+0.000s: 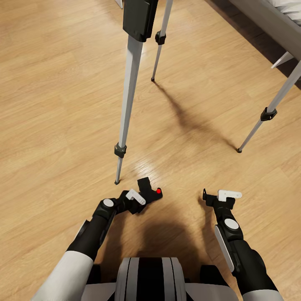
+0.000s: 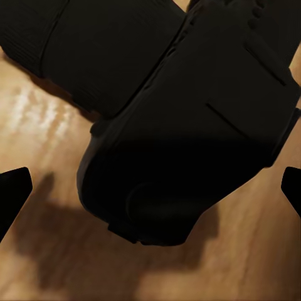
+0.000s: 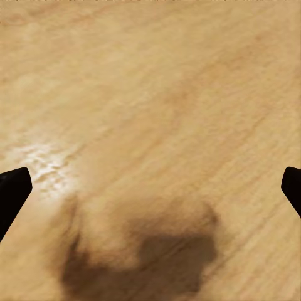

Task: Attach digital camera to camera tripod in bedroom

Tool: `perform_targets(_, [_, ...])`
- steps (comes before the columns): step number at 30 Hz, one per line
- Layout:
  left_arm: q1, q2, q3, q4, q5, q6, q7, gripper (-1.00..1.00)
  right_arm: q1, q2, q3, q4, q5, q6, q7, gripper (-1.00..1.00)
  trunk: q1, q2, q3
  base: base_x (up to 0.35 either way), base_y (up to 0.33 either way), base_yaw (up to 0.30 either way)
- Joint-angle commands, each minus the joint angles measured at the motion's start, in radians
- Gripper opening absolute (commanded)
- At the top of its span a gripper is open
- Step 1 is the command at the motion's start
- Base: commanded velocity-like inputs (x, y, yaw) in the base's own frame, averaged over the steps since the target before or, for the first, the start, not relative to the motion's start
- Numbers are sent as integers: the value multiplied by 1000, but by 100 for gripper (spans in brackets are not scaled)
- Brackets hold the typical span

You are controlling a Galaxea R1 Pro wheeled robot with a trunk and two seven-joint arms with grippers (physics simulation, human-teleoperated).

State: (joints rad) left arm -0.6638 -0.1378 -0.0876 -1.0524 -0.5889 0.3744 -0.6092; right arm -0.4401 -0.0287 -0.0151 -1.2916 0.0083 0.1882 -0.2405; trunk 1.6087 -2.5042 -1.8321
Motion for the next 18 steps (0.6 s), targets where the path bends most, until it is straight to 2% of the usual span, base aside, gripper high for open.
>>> perform_targets(1, [-1,-1,0,-1,-6,4,-5,100,0,0,1,-2,1,7,-4,100,0,0,0,0,0,0])
perform_targets(7, [-2,-1,-9,2,-7,1,-4,100,0,0,1,-2,1,7,-5,100,0,0,0,0,0,0])
perform_targets(14, [-2,-2,-41,20,-15,-5,-3,100,0,0,1,-2,1,7,-5,100,0,0,0,0,0,0])
perform_targets(15, [-3,-2,-44,22,-18,-5,-2,100,0,0,1,-2,1,7,-5,100,0,0,0,0,0,0])
perform_targets(18, [-10,-2,-50,30,-60,-9,-1,100,0,0,1,-2,1,7,-5,100,0,0,0,0,0,0])
